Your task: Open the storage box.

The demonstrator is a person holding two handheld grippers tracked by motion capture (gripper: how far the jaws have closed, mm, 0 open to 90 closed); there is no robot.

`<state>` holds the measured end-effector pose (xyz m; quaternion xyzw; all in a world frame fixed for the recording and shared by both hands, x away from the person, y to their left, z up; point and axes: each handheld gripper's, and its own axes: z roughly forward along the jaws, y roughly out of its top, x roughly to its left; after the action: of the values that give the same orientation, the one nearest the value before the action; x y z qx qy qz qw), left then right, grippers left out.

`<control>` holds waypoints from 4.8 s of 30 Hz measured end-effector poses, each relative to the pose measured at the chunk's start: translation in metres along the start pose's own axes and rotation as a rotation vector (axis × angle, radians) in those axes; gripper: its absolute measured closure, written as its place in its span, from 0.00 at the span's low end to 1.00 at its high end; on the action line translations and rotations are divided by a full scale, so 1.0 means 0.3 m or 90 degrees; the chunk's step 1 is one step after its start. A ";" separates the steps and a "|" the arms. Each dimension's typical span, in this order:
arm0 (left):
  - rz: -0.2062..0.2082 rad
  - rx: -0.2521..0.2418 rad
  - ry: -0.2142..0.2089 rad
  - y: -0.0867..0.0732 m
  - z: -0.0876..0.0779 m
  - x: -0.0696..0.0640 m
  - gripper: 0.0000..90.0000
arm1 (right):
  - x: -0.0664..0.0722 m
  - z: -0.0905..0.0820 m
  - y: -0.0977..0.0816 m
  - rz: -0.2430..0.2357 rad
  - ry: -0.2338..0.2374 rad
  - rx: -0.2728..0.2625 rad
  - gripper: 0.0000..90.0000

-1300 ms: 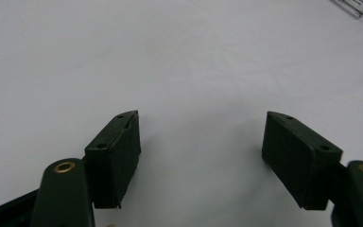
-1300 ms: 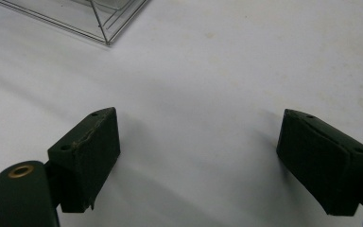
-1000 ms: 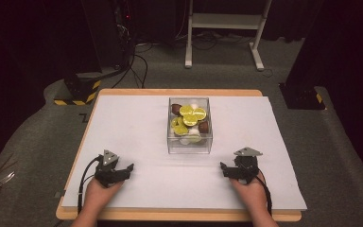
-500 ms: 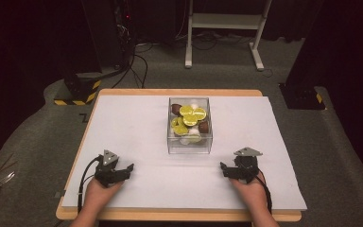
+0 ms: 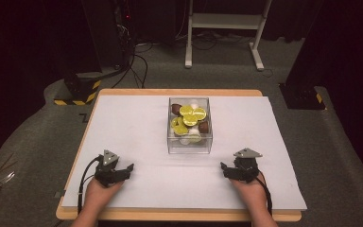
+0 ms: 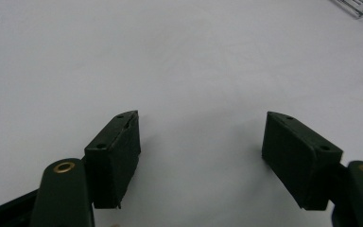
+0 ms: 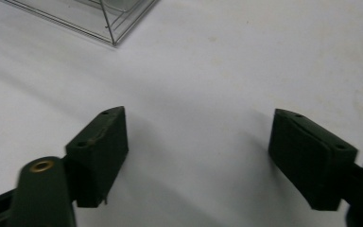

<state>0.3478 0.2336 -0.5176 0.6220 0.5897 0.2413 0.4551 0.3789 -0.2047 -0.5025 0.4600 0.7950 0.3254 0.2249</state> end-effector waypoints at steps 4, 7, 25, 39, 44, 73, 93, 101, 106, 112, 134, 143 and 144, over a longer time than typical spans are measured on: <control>0.002 0.000 0.001 0.000 0.000 0.000 0.32 | 0.024 -0.012 0.005 -0.009 0.011 -0.013 0.29; -0.004 -0.003 0.000 -0.001 0.001 -0.002 0.32 | 0.040 -0.028 0.016 -0.013 0.022 -0.031 0.32; -0.004 -0.003 0.000 -0.001 0.000 -0.001 0.32 | 0.079 -0.078 0.033 -0.025 0.062 -0.089 0.42; -0.008 -0.006 0.003 0.001 0.002 -0.004 0.33 | 0.129 -0.108 0.033 -0.049 0.105 -0.130 0.48; -0.003 -0.006 0.003 0.003 0.003 -0.004 0.35 | 0.154 -0.090 0.047 -0.061 0.118 -0.123 0.51; -0.002 -0.006 -0.008 0.010 0.010 -0.001 0.40 | 0.199 0.037 0.242 -0.029 0.161 -0.157 0.60; -0.009 -0.010 -0.009 0.009 0.012 -0.002 0.39 | 0.169 0.085 0.260 -0.035 0.233 -0.201 0.76; -0.018 -0.016 -0.009 0.009 0.014 -0.005 0.39 | 0.155 0.092 0.260 -0.038 0.250 -0.209 0.78; -0.017 -0.014 -0.008 0.009 0.014 -0.004 0.39 | 0.145 0.099 0.257 -0.032 0.264 -0.216 0.82; -0.016 -0.014 -0.008 0.009 0.013 -0.004 0.39 | 0.116 0.101 0.250 -0.013 0.314 -0.217 0.88; -0.016 -0.014 -0.008 0.009 0.014 -0.004 0.39 | 0.142 0.086 0.227 -0.030 0.317 -0.223 0.75; -0.016 -0.014 -0.009 0.009 0.014 -0.004 0.39 | 0.146 0.103 0.232 -0.032 0.334 -0.220 0.81; -0.017 -0.015 -0.009 0.009 0.014 -0.004 0.39 | 0.135 0.104 0.232 -0.029 0.348 -0.220 0.83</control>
<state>0.3524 0.2315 -0.5171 0.6107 0.5915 0.2375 0.4698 0.4210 -0.1340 -0.4759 0.2930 0.7690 0.5618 0.0848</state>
